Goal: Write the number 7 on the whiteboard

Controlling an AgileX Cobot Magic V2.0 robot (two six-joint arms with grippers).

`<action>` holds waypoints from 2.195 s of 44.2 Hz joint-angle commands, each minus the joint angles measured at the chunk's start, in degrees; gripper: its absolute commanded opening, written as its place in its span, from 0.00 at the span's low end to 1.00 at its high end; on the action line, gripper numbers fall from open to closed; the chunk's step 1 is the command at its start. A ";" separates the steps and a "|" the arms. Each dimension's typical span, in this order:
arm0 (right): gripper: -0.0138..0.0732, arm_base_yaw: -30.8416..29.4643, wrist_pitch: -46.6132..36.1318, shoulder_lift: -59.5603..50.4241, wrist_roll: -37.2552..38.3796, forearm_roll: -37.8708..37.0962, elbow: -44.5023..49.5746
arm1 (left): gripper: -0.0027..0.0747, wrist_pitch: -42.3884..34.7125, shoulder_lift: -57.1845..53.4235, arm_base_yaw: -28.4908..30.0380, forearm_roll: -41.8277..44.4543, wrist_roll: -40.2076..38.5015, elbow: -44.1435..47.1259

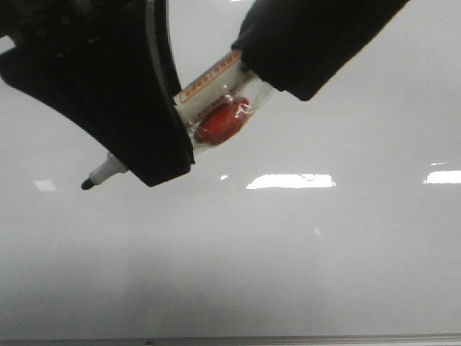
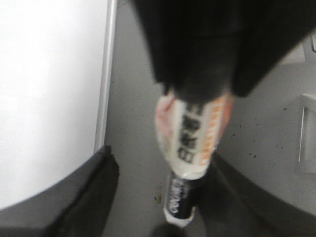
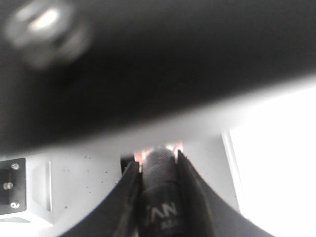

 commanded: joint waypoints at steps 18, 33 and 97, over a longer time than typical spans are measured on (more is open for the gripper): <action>0.08 -21.55 -9.95 -17.14 29.27 -15.40 4.58 | 0.58 -12.02 -24.20 17.65 -2.30 -8.00 9.53; 0.08 -26.04 -24.52 -14.00 30.01 -9.35 6.49 | 0.58 -14.75 -25.85 20.46 -3.95 -8.00 12.05; 0.08 -27.47 -19.39 5.45 27.46 -13.28 4.72 | 0.58 -15.91 -25.23 20.46 -4.41 -8.00 12.05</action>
